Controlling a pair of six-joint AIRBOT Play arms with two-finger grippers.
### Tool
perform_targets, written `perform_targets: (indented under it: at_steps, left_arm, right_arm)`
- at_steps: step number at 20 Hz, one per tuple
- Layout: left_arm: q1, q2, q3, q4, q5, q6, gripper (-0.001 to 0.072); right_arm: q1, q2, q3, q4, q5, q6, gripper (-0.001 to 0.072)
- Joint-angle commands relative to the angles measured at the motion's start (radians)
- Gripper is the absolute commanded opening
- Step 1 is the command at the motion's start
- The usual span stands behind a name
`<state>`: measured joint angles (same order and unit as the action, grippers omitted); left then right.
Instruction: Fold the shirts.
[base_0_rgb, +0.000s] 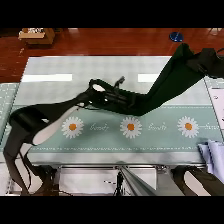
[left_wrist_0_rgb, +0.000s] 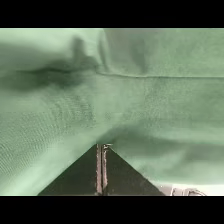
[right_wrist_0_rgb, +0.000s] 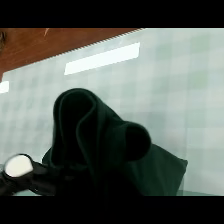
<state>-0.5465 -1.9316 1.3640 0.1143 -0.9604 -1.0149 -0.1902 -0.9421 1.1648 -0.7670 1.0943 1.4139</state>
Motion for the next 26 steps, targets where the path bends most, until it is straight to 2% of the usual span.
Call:
perform_targets:
  at_steps: [1, 6, 9, 11, 13, 17, 22, 26]
  left_arm:
    - [0.193, 0.127, -0.050, 0.111, -0.050, 0.008, 0.0020]
    - [0.609, 0.509, -0.107, 0.263, -0.179, 0.002, 0.0021]
    - [0.837, 0.715, -0.107, 0.300, -0.277, -0.019, 0.0021]
    - [0.978, 0.826, -0.107, 0.317, -0.340, -0.022, 0.0021]
    - [1.081, 0.912, -0.108, 0.361, -0.370, -0.074, 0.0022]
    - [1.109, 1.023, -0.112, 0.440, -0.380, -0.109, 0.0022]
    - [1.046, 1.040, -0.134, 0.455, -0.387, -0.109, 0.0022]
    - [1.032, 1.040, -0.232, 0.455, -0.387, -0.109, 0.0023]
  right_arm:
    - [0.002, 0.000, 0.001, -0.002, -0.005, -0.012, 0.0034]
    - [0.221, -0.051, 0.000, -0.162, -0.096, 0.002, 0.0035]
    - [0.380, -0.151, 0.001, -0.182, -0.298, 0.015, 0.0035]
    - [0.465, -0.236, 0.001, -0.142, -0.461, 0.019, 0.0035]
    - [0.532, -0.324, 0.001, -0.075, -0.584, 0.018, 0.0034]
    - [0.646, -0.478, 0.001, 0.044, -0.733, 0.018, 0.0034]
    - [0.761, -0.588, 0.001, 0.122, -0.784, 0.018, 0.0035]
    - [0.821, -0.604, 0.001, 0.140, -0.858, 0.019, 0.0035]
